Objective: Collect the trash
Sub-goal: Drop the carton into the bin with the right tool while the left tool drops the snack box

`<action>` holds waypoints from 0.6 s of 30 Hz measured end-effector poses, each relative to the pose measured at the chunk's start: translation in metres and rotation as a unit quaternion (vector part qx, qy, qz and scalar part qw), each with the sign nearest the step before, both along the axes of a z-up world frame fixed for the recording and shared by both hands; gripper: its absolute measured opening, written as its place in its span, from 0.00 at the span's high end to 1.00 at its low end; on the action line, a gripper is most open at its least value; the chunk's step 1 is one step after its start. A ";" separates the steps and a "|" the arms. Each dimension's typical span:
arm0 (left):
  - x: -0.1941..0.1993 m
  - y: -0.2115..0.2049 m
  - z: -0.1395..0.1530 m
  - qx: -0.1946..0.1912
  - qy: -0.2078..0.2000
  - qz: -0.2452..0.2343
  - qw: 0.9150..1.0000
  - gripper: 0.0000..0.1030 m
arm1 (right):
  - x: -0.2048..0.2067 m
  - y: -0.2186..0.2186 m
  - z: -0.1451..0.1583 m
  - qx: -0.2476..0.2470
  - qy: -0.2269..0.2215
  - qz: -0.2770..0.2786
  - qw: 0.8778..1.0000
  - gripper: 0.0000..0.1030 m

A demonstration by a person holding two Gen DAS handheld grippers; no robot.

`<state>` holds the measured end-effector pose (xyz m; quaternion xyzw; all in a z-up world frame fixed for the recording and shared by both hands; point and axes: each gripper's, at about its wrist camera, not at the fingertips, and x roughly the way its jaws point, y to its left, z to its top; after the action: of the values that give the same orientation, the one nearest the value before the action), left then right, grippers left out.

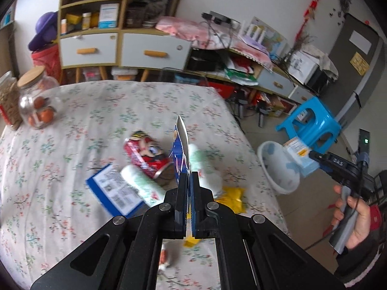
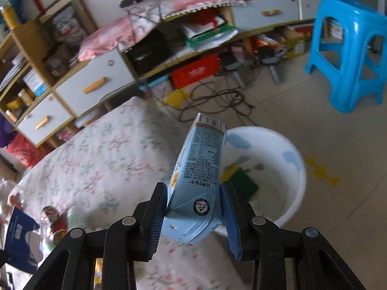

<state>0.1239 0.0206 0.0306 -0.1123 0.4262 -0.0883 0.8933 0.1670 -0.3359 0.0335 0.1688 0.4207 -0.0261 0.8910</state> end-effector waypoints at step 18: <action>0.065 -0.163 -0.023 -0.011 0.022 -0.130 0.991 0.98 | -0.033 -0.076 0.003 -0.010 0.023 -0.053 0.998 0.36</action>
<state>0.1886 -0.1419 0.0080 -0.0673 0.4555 -0.2060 0.8634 0.1338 -0.4118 0.0365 0.1810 0.4312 -0.0813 0.8802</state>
